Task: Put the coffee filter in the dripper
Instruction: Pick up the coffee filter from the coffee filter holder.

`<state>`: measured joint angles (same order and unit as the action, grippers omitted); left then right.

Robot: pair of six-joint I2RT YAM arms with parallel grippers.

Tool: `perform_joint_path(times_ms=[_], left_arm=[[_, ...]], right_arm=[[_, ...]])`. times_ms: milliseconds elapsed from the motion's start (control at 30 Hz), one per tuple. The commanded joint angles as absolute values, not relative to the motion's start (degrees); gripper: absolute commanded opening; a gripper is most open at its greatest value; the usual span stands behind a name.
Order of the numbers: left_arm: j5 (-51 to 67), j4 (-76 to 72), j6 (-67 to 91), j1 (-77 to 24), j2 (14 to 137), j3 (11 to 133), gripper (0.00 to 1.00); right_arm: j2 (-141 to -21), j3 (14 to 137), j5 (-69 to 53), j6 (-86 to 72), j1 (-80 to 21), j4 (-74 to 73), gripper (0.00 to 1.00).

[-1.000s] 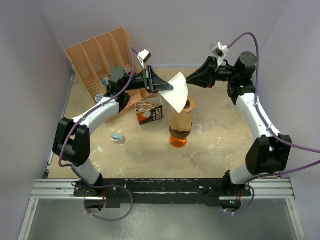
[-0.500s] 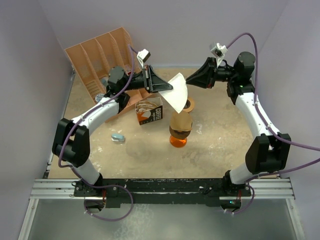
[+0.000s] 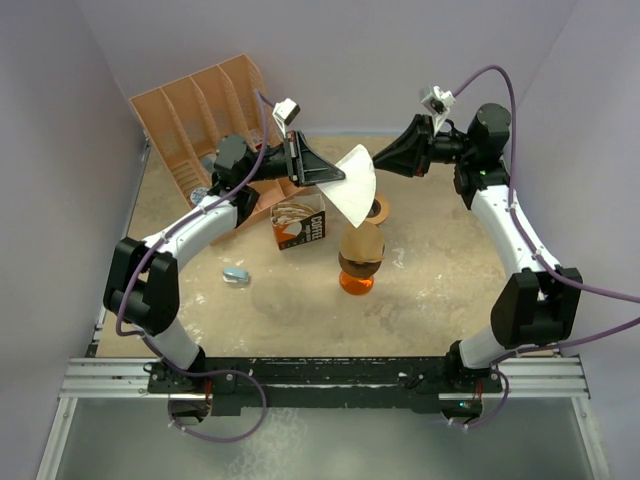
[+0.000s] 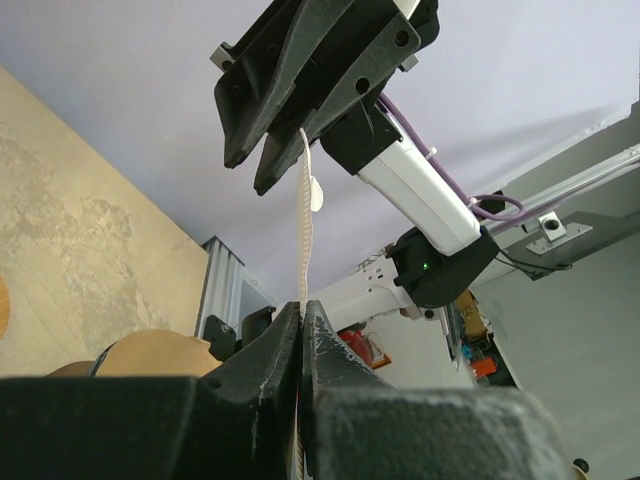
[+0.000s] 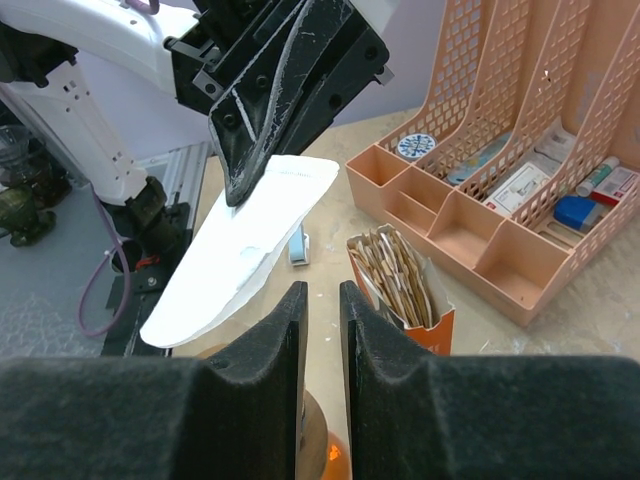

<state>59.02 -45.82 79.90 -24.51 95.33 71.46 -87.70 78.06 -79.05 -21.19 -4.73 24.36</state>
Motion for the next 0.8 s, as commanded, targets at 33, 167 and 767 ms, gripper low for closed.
perform_joint_path(times_ms=[33,167,767], left_arm=[[59.41,-49.46,78.75,-24.70,92.80,71.54,0.00],[59.41,-50.31,79.67,-24.77,92.80,71.54,0.00],[59.63,-59.10,89.85,-24.73,93.72,71.81,0.00]], right_arm=[[-85.03,78.51,-80.82,-20.73,-4.39,26.53,0.23],[-84.28,78.11,-82.10,-21.29,-4.31,25.35,0.25],[-77.36,70.34,-78.07,-28.15,-4.22,33.32,0.44]])
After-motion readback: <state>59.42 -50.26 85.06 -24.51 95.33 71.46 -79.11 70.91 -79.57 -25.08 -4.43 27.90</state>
